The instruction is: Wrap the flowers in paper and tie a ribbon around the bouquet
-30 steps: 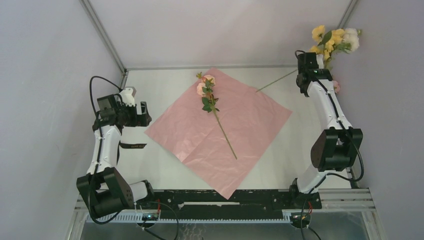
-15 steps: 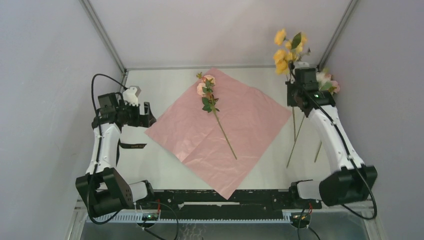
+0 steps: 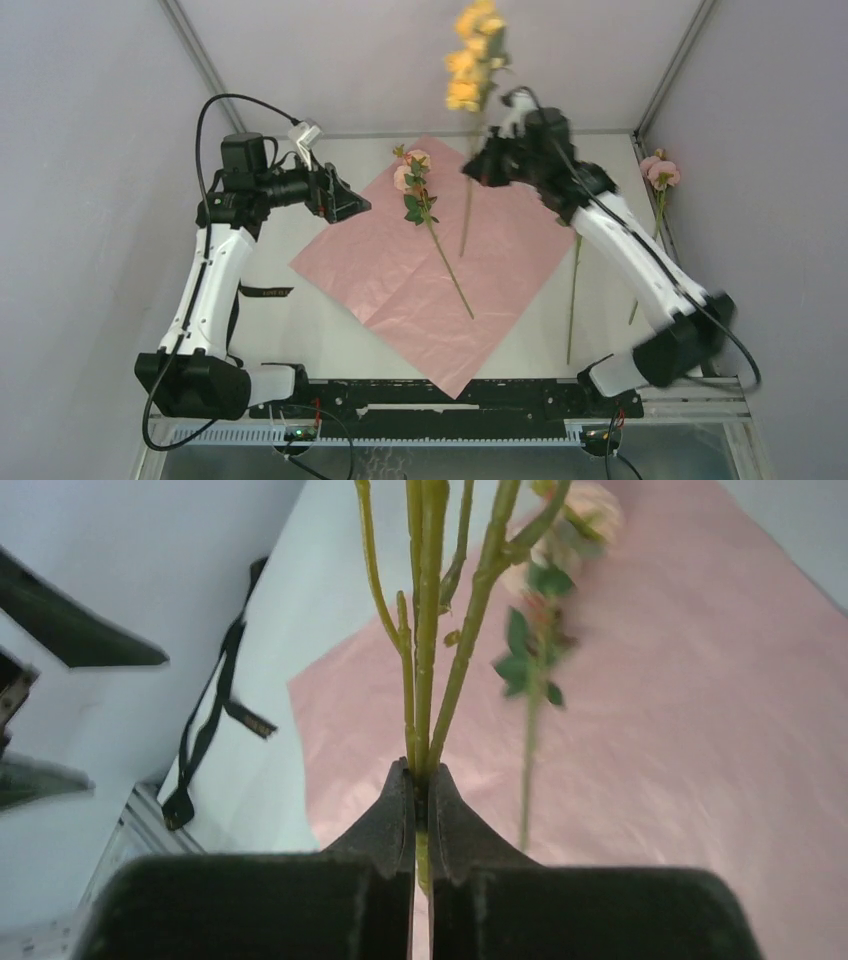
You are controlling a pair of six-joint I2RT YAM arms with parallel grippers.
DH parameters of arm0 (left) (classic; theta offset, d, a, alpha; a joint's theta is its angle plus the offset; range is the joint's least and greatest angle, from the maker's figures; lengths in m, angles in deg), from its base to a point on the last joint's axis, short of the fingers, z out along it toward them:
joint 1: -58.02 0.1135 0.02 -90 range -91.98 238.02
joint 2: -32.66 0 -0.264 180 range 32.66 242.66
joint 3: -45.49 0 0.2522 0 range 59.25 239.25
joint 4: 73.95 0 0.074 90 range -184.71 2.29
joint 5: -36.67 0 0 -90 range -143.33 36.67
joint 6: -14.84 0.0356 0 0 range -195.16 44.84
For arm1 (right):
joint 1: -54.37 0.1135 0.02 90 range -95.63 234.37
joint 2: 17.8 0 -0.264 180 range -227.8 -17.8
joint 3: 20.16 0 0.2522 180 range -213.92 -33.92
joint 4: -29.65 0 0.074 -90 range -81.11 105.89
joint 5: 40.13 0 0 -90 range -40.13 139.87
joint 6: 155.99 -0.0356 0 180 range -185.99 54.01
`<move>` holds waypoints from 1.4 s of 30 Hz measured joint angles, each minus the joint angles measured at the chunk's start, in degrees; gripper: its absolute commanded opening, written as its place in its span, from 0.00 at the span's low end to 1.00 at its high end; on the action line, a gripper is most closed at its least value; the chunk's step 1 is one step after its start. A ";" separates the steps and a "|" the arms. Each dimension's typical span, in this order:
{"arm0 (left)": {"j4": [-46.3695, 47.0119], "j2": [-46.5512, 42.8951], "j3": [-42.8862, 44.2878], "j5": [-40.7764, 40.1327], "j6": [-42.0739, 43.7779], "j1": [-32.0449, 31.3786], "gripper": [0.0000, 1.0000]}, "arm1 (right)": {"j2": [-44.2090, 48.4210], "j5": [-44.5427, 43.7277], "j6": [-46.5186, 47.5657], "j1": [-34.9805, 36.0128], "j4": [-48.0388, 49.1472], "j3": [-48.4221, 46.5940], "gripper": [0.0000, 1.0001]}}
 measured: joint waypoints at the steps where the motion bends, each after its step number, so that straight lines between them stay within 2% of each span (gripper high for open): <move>1: 0.59 0.00 0.44 0.07 -1.77 0.37 1.00 | -5.64 -0.59 -0.17 3.32 -0.87 -5.31 0.21; 3: 0.96 -0.26 0.46 -1.29 -3.61 1.79 1.00 | -16.37 -2.36 -0.44 6.80 -1.84 -14.58 0.53; 5: 1.01 -0.87 -0.31 -4.35 -3.54 2.97 1.00 | -26.47 -4.76 -0.20 8.26 -3.98 -22.84 0.67; 8: 0.04 -2.95 -3.19 -10.08 -1.97 4.50 1.00 | -41.03 -8.98 1.55 8.57 -12.35 -35.19 0.71; 10: -1.14 -3.82 -4.44 -12.57 -0.31 4.76 1.00 | -47.04 -12.55 2.58 8.24 -17.20 -38.56 0.73; 12: -2.47 -4.44 -5.18 -14.51 1.68 4.76 1.00 | -48.35 -16.24 3.74 7.41 -21.49 -35.91 0.75; 15: -3.50 -4.63 -6.10 -16.31 3.67 4.79 1.00 | -43.41 -21.99 4.74 4.44 -23.15 -25.44 0.76; 18: -4.33 -4.61 -8.17 -17.46 5.46 4.87 1.00 | -33.77 -24.94 4.59 -2.40 -22.62 -12.66 0.72; 20: -5.07 -4.46 -9.27 -18.12 6.40 4.90 1.00 | -26.97 -24.37 4.26 -10.75 -21.22 -4.48 0.69; 24: -5.81 -3.87 -10.69 -19.21 7.96 4.94 1.00 | -23.58 -22.64 3.98 -24.70 -17.46 5.62 0.67; 26: -6.14 -3.82 -11.13 -19.67 8.26 4.94 1.00 | -25.31 -21.51 4.00 -25.86 -16.72 8.37 0.65; 28: -6.25 -3.85 -11.58 -19.91 8.68 4.94 1.00 | -27.91 -20.15 4.04 -25.20 -16.22 9.66 0.57; 30: -6.32 -3.85 -11.91 -20.28 9.03 4.94 1.00 | -30.67 -19.45 4.11 -24.81 -15.17 9.86 0.38; 33: -6.49 -3.85 -12.26 -20.98 9.20 4.94 1.00 | -31.36 -18.40 4.33 -25.07 -13.90 9.31 0.01; 38: -6.54 -3.85 -12.37 -21.11 9.31 4.94 1.00 | -30.80 -21.92 4.96 -26.47 -14.40 9.07 0.00; 42: -5.97 -3.80 -12.50 -20.63 8.50 4.94 0.88 | -24.63 -28.24 5.27 -26.80 -18.32 9.01 0.00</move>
